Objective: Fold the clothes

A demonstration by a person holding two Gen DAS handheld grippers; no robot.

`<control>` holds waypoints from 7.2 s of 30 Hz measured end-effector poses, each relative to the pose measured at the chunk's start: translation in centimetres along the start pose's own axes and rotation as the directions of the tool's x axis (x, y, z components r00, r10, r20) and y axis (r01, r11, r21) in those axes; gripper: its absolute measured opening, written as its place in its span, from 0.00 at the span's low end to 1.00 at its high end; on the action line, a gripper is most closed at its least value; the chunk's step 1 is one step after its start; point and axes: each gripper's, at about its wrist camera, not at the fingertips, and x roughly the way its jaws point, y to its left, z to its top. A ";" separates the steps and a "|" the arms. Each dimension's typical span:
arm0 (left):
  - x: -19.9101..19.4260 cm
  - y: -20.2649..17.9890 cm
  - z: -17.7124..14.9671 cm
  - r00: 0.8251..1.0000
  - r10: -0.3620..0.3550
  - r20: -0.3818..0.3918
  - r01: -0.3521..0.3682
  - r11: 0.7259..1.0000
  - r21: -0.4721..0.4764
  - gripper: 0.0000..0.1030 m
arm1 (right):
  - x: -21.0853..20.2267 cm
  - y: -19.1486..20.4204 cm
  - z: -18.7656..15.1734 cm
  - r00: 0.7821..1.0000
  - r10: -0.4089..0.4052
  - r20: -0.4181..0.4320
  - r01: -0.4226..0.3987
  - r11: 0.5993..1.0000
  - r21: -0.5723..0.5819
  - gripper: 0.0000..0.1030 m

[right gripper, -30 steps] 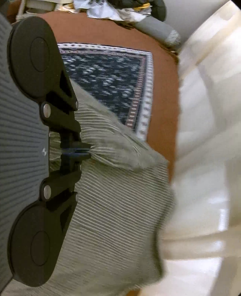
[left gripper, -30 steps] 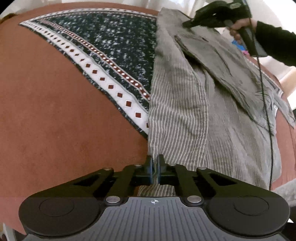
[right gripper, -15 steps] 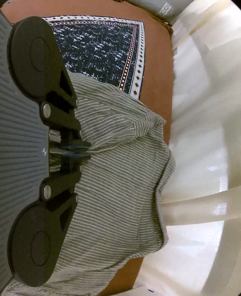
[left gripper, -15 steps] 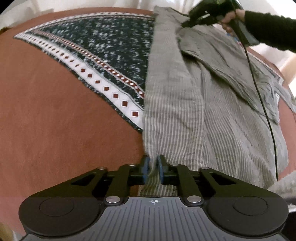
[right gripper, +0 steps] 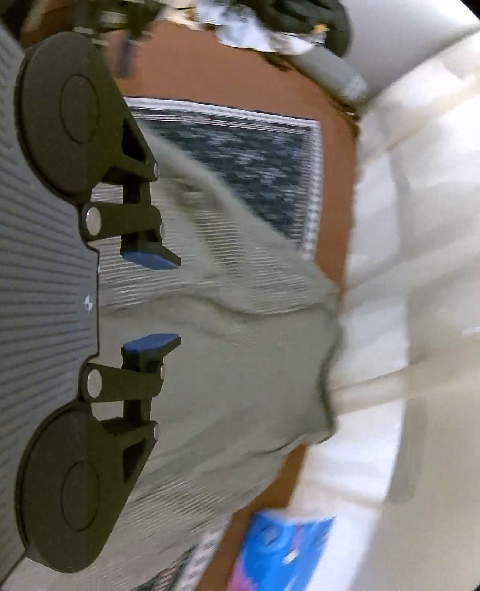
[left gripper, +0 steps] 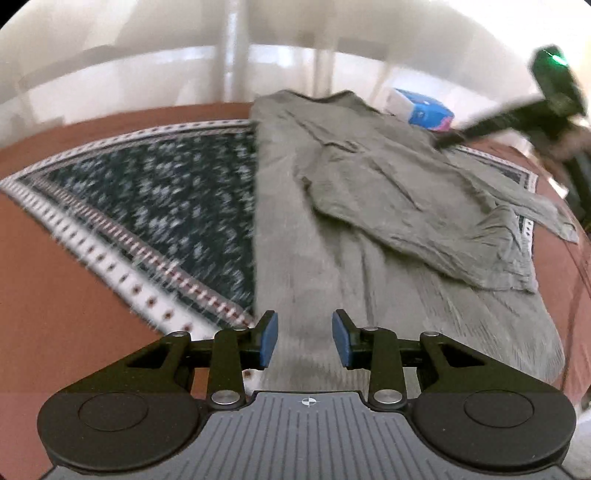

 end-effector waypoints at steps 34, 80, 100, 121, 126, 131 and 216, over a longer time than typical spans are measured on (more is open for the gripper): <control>5.7 -4.7 14.1 0.996 0.009 -0.088 -0.006 0.999 0.039 0.63 | -11.5 -3.5 -11.9 0.957 0.282 -0.064 -0.283 0.959 -0.004 0.07; 16.7 -9.3 19.7 0.923 0.151 -0.354 -0.124 0.987 0.097 0.67 | -8.3 0.0 -16.8 0.911 0.412 0.011 -0.409 0.901 0.144 0.02; 19.4 -10.7 20.1 0.913 0.131 -0.387 -0.095 0.989 0.112 0.00 | -10.7 2.5 -14.9 0.886 0.452 0.105 -0.461 0.884 0.082 0.02; 13.3 3.8 18.2 0.950 -0.224 -0.217 0.219 0.975 -0.050 0.00 | -1.7 16.0 -8.2 0.835 0.550 -0.023 -0.550 0.835 0.014 0.02; 13.8 6.7 16.2 0.947 -0.235 -0.219 0.230 0.972 -0.050 0.00 | 1.2 18.6 -8.0 0.854 0.513 -0.089 -0.513 0.858 0.023 0.02; 14.4 8.2 14.8 0.951 -0.223 -0.214 0.225 0.974 -0.015 0.11 | 3.4 20.5 -8.4 0.871 0.461 -0.169 -0.469 0.883 -0.007 0.02; 8.4 4.2 15.7 0.966 -0.252 0.063 0.238 0.955 0.176 0.58 | -8.5 10.5 -14.2 0.940 -0.101 0.325 -0.108 0.817 0.567 0.30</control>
